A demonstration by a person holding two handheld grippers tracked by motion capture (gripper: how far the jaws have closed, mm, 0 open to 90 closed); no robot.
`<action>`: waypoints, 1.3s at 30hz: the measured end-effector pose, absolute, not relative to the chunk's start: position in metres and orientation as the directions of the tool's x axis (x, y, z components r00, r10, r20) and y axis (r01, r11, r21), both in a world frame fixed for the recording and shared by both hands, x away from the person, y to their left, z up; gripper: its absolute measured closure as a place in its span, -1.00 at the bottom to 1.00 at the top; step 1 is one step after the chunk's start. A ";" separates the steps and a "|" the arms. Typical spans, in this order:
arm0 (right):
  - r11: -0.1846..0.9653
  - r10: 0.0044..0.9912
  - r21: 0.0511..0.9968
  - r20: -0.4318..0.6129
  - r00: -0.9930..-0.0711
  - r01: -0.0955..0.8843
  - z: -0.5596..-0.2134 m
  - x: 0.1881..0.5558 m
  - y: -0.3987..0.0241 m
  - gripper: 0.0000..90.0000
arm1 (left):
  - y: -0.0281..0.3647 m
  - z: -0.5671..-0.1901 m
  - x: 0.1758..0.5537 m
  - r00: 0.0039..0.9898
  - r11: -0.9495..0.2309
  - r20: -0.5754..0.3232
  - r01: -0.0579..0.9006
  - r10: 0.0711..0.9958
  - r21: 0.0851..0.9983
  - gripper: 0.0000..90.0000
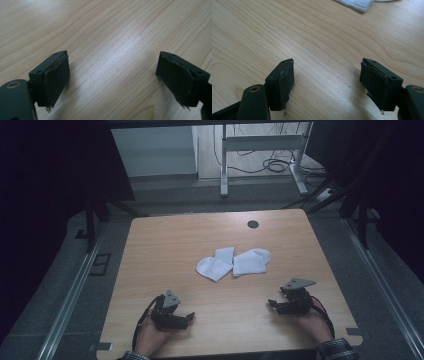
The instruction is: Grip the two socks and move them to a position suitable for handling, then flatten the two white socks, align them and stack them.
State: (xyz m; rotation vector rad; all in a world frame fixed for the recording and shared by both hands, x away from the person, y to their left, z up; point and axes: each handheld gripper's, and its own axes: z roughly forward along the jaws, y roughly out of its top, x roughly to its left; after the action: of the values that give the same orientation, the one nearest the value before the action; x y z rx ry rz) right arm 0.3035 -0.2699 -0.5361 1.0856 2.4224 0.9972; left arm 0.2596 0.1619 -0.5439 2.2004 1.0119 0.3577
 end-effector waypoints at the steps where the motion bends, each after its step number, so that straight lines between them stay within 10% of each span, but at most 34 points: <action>1: 0.472 0.743 0.704 0.006 -0.669 0.530 -0.536 0.303 -0.270 -0.40 | 0.162 -0.544 0.260 0.660 -0.467 -0.032 0.564 0.751 0.681 -0.74; 39: 0.466 0.740 0.700 0.026 -0.672 0.541 -0.528 0.308 -0.271 -0.38 | 0.162 -0.544 0.260 0.662 -0.468 -0.033 0.564 0.749 0.680 -0.76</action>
State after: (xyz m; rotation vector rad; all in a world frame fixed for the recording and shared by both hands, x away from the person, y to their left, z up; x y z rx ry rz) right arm 0.3082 -0.2713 -0.5279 1.0949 2.4366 1.0119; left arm 0.2600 0.1617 -0.5440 2.2022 1.0098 0.3552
